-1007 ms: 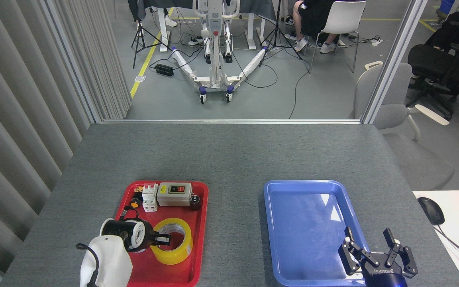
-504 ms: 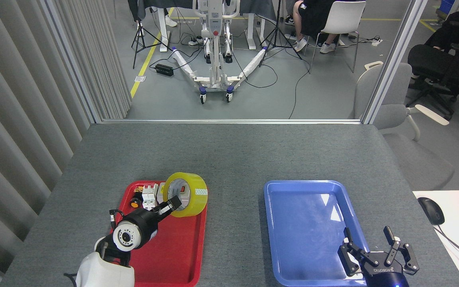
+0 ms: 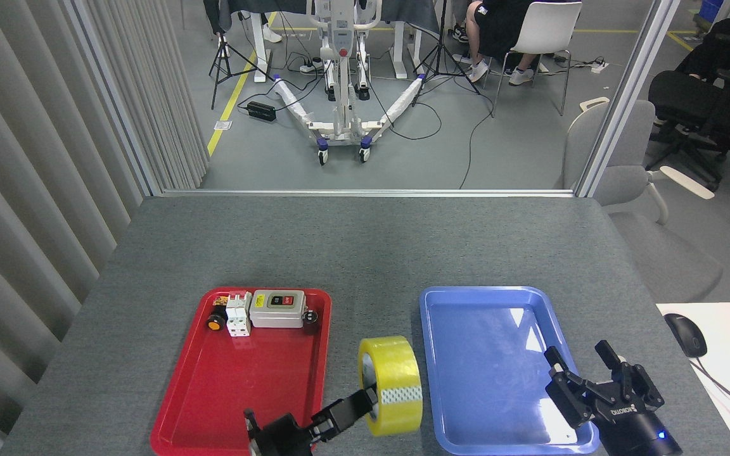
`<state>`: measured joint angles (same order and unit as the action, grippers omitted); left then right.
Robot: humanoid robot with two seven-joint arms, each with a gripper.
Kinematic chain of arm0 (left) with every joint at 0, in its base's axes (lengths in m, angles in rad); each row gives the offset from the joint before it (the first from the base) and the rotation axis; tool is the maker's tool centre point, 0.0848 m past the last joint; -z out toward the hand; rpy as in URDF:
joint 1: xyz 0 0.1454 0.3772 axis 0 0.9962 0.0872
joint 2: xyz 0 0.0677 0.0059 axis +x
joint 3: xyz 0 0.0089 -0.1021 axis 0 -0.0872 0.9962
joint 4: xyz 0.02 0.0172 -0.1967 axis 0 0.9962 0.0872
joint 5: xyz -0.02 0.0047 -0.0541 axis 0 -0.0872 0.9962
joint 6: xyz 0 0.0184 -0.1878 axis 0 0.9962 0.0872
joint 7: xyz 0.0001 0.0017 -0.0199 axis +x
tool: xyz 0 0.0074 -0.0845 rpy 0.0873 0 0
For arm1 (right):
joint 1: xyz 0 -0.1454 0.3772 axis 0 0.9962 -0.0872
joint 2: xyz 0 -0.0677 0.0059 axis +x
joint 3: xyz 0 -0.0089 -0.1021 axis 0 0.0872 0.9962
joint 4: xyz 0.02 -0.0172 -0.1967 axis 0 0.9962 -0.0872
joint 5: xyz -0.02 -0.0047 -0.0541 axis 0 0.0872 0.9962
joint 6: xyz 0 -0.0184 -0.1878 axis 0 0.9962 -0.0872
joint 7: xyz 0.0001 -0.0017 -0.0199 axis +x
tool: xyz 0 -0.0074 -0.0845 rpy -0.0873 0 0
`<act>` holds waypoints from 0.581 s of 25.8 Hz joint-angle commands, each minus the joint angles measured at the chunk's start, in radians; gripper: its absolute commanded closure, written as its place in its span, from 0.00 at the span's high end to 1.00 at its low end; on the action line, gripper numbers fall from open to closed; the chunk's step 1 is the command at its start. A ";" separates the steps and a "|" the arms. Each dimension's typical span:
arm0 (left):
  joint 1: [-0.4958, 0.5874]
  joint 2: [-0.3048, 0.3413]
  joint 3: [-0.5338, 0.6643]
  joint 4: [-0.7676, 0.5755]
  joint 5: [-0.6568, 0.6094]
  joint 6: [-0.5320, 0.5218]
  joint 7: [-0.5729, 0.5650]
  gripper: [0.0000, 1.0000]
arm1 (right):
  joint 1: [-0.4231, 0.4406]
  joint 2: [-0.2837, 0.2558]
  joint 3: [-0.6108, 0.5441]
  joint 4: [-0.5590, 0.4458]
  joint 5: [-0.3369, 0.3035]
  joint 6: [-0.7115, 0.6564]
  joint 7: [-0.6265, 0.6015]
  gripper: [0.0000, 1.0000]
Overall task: Place and move tape with both arms
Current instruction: 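Lift the tape and carry it toward the blue tray with left gripper, then move the right gripper toward the tape held by the left gripper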
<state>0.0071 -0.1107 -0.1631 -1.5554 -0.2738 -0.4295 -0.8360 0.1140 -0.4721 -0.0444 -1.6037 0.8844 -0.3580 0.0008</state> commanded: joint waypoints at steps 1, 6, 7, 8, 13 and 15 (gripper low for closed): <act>0.043 0.008 -0.089 -0.006 0.041 -0.084 -0.040 0.00 | -0.004 -0.042 0.003 0.001 -0.245 -0.200 0.149 1.00; 0.047 0.006 -0.141 0.000 0.081 -0.135 -0.094 0.00 | 0.019 -0.072 0.008 0.001 -0.357 -0.427 0.324 1.00; 0.045 0.006 -0.147 0.000 0.087 -0.143 -0.106 0.00 | 0.033 -0.111 0.009 0.001 -0.361 -0.427 0.323 1.00; 0.045 0.006 -0.153 0.001 0.100 -0.150 -0.121 0.00 | 0.050 -0.155 0.014 0.001 -0.374 -0.427 0.321 1.00; 0.042 0.006 -0.173 0.020 0.114 -0.158 -0.141 0.00 | 0.038 -0.283 0.112 0.002 -0.493 -0.427 0.323 1.00; 0.039 0.006 -0.173 0.021 0.114 -0.158 -0.147 0.00 | 0.013 -0.290 0.118 -0.001 -0.493 -0.427 0.324 1.00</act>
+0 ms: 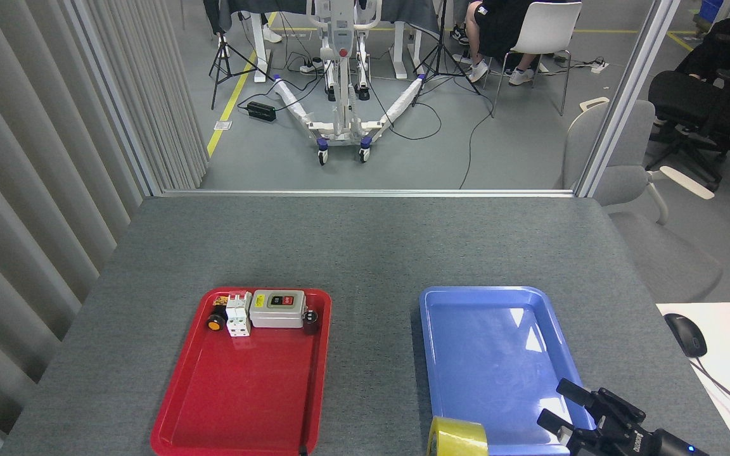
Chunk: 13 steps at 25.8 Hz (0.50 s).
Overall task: Place and move tape with both arms
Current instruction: 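Move the right gripper toward the tape held by the left gripper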
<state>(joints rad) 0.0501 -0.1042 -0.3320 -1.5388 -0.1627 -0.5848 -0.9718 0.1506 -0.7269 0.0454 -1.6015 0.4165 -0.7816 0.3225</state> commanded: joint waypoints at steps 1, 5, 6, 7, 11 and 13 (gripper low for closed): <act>-0.006 0.000 -0.005 0.005 0.003 -0.003 -0.013 0.00 | -0.031 -0.034 0.031 -0.003 -0.025 -0.004 0.003 0.99; -0.009 0.000 -0.005 0.014 0.003 -0.004 -0.013 0.00 | -0.066 -0.052 0.099 -0.012 -0.022 -0.004 0.004 0.99; -0.009 0.000 -0.005 0.014 0.003 -0.006 -0.013 0.00 | -0.066 -0.069 0.117 -0.026 -0.022 -0.004 0.004 0.99; -0.009 0.000 -0.005 0.014 0.005 -0.006 -0.013 0.00 | -0.066 -0.089 0.131 -0.041 -0.022 -0.004 0.003 0.99; -0.009 0.001 -0.004 0.013 0.005 -0.016 -0.025 0.00 | -0.068 -0.124 0.183 -0.080 -0.016 -0.004 0.003 0.99; -0.004 0.001 -0.004 0.011 0.005 -0.020 -0.027 0.00 | -0.068 -0.123 0.192 -0.094 0.004 -0.004 0.003 0.98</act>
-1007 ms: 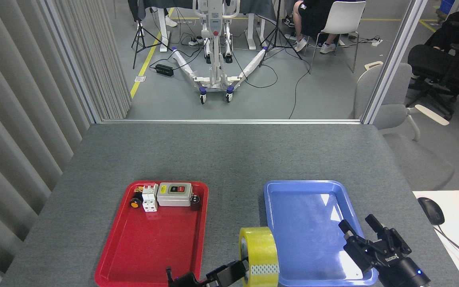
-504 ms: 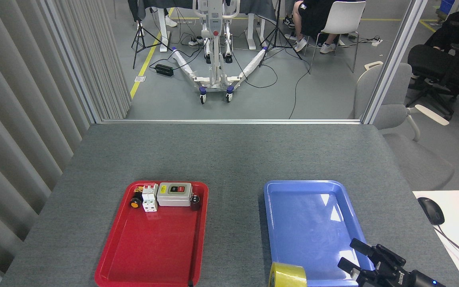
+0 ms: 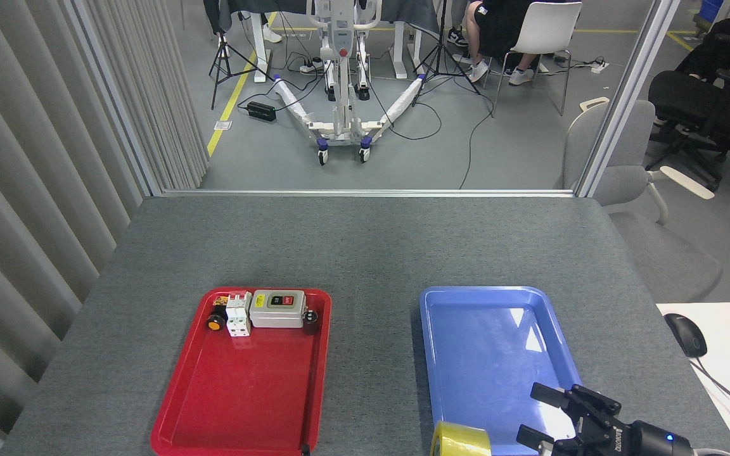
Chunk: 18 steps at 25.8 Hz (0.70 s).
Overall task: Place and move tape with both arms
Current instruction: 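Move the right gripper toward the tape held by the left gripper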
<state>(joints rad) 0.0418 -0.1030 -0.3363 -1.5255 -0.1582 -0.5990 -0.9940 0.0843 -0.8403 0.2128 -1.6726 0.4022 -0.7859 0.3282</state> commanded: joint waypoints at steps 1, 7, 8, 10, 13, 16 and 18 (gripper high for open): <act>0.006 0.000 0.000 -0.002 0.000 -0.005 -0.005 0.00 | -0.001 -0.008 0.025 -0.032 0.027 0.000 -0.003 0.98; 0.007 0.000 0.000 -0.002 0.000 -0.008 -0.003 0.00 | -0.003 0.007 0.027 -0.047 0.083 0.000 -0.001 0.96; 0.007 0.000 0.000 -0.002 0.000 -0.008 -0.003 0.00 | -0.003 0.009 0.026 -0.052 0.084 0.000 -0.001 0.96; 0.007 0.000 0.000 -0.002 -0.001 -0.008 -0.003 0.00 | -0.001 0.009 0.028 -0.059 0.086 0.000 0.000 0.95; 0.009 0.009 0.000 -0.002 0.000 -0.010 -0.003 0.00 | 0.003 0.010 0.026 -0.059 0.095 0.000 0.002 0.95; 0.009 0.011 0.000 -0.004 0.000 -0.010 -0.003 0.00 | 0.003 0.035 0.028 -0.068 0.116 0.000 0.008 0.95; 0.010 0.011 0.002 -0.005 0.000 -0.010 -0.003 0.00 | 0.009 0.055 0.028 -0.084 0.130 0.000 0.009 0.94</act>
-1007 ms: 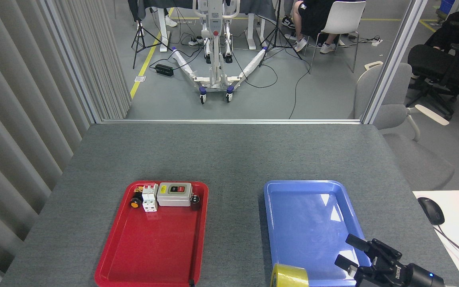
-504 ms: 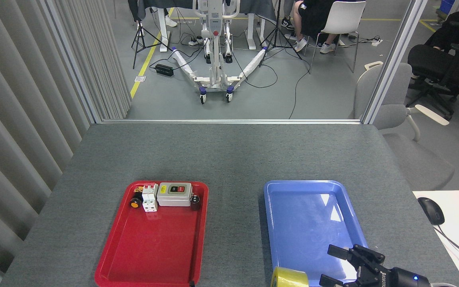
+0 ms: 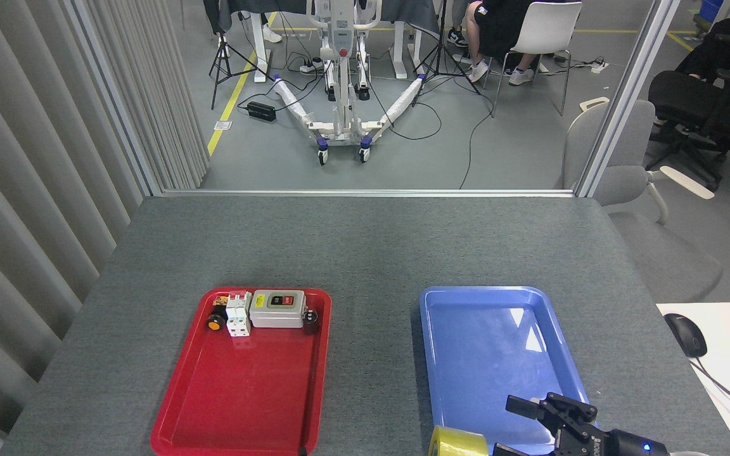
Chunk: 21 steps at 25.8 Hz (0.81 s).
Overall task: Place and move tape with both arms
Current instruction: 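Move the right gripper toward the tape held by the left gripper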
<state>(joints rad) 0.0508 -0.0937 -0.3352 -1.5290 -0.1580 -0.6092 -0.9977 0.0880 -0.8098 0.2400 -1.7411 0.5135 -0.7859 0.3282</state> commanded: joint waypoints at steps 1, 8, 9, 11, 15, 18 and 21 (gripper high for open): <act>0.001 0.002 0.001 -0.002 0.000 0.000 0.001 0.00 | 0.012 0.029 0.001 -0.023 0.023 0.001 0.009 0.94; 0.003 0.002 0.001 -0.005 0.000 0.000 0.001 0.00 | 0.030 0.049 0.001 -0.043 0.026 0.001 0.009 0.93; 0.003 0.002 -0.001 -0.005 0.000 0.000 0.001 0.00 | 0.030 0.049 0.001 -0.043 0.026 0.001 0.009 0.93; 0.003 0.002 -0.001 -0.005 0.000 0.000 0.001 0.00 | 0.029 0.049 -0.001 -0.044 0.026 0.001 0.009 0.95; 0.004 0.008 0.001 0.000 0.000 -0.014 0.001 0.00 | 0.030 0.047 -0.001 -0.044 0.025 0.001 0.009 0.99; 0.000 0.006 0.009 0.023 0.000 -0.017 0.002 0.00 | 0.030 0.050 -0.001 -0.046 0.025 0.001 0.009 1.00; -0.014 -0.003 0.018 0.050 0.000 -0.014 0.005 0.00 | 0.027 0.054 -0.001 -0.049 0.025 0.001 0.009 1.00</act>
<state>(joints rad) 0.0473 -0.0907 -0.3262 -1.5012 -0.1580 -0.6236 -0.9954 0.1174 -0.7596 0.2393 -1.7885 0.5387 -0.7853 0.3376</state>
